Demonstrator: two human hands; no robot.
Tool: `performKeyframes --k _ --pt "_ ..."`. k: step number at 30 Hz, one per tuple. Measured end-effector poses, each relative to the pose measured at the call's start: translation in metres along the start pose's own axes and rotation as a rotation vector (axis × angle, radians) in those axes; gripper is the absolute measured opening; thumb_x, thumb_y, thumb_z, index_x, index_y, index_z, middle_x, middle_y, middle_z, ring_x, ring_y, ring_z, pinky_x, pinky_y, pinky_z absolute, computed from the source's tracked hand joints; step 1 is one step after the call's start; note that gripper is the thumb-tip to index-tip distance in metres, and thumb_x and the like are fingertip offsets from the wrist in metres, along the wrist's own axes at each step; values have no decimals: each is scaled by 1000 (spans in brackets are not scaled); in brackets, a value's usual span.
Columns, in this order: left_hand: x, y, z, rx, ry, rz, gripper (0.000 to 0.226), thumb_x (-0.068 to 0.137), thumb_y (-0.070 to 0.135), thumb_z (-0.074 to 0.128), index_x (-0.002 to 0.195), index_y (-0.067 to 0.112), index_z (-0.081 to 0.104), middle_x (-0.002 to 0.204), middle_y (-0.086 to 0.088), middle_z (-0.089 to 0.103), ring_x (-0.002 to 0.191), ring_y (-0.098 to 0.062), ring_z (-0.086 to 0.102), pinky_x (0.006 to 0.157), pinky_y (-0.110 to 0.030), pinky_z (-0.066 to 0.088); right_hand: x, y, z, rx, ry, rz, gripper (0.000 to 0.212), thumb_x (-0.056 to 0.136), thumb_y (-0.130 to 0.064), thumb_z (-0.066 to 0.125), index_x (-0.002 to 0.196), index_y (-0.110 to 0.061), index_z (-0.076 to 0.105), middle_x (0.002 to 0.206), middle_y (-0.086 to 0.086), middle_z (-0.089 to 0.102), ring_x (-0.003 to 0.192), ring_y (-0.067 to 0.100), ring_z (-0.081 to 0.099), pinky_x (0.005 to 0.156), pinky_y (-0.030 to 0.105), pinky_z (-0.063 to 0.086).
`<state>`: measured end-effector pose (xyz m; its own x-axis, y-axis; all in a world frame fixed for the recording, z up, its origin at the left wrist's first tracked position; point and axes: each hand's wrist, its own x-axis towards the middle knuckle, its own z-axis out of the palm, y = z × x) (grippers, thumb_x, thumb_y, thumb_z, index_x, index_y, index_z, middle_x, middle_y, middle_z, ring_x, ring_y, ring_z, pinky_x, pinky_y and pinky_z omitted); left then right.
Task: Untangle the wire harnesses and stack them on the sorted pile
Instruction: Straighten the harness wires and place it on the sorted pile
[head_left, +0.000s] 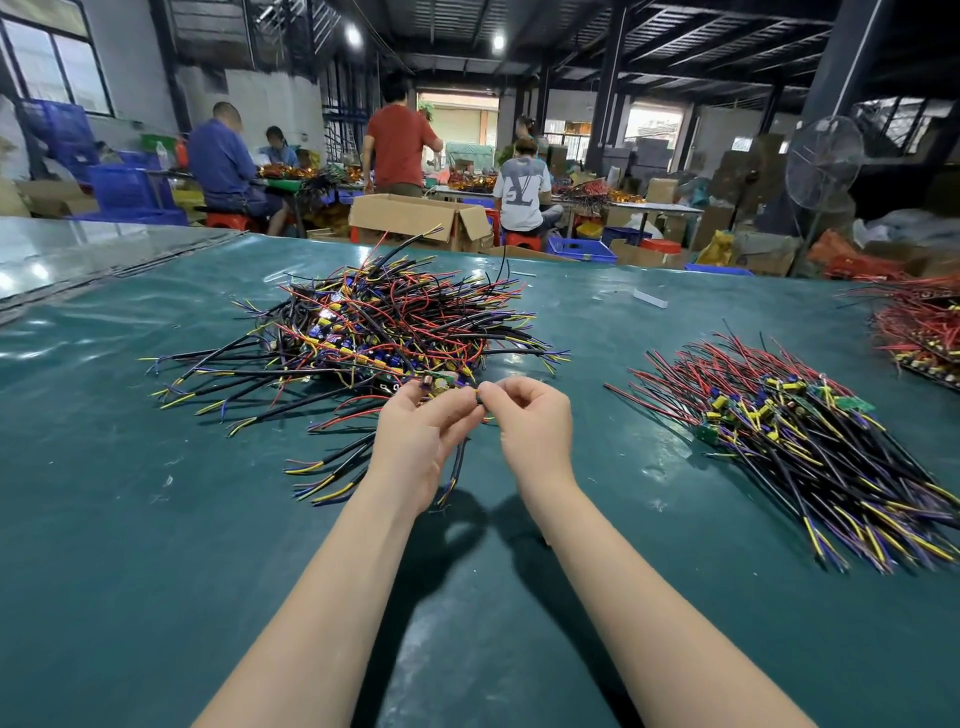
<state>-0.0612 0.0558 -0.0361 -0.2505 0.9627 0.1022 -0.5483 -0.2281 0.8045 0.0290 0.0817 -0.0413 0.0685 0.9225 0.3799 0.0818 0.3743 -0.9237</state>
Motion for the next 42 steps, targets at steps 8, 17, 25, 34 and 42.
performKeyframes --k 8,17,25,34,42 --pt "-1 -3 -7 -68 70 49 20 88 0 55 69 8 56 48 5 60 46 -2 59 52 -13 52 -3 -4 -3 233 -212 172 28 85 -3 62 58 -11 56 38 -11 45 29 -1 31 33 8 22" --pt "2 9 -8 -77 186 -120 17 87 5 58 71 10 60 40 8 54 35 0 51 41 -12 47 -4 -4 -8 284 -440 245 23 83 2 60 64 -12 59 46 -5 52 32 5 38 33 10 20" --pt "3 6 -13 323 112 -41 23 84 -4 61 63 3 53 41 2 52 37 -2 53 45 -17 51 1 6 -22 172 -600 563 19 91 -10 52 74 -8 58 39 -7 42 29 1 27 28 10 14" --pt "0 0 -17 284 156 -217 20 85 10 64 66 12 56 40 10 53 37 1 51 40 -11 44 -1 8 -20 180 -684 732 23 92 -15 49 71 -10 55 37 -9 42 28 1 30 27 10 18" --pt "1 7 -19 4 122 -432 26 88 21 60 62 16 56 43 8 56 36 0 53 38 -9 42 -2 14 -12 520 -590 843 50 92 -14 47 46 -12 66 50 -5 51 25 1 28 26 9 17"
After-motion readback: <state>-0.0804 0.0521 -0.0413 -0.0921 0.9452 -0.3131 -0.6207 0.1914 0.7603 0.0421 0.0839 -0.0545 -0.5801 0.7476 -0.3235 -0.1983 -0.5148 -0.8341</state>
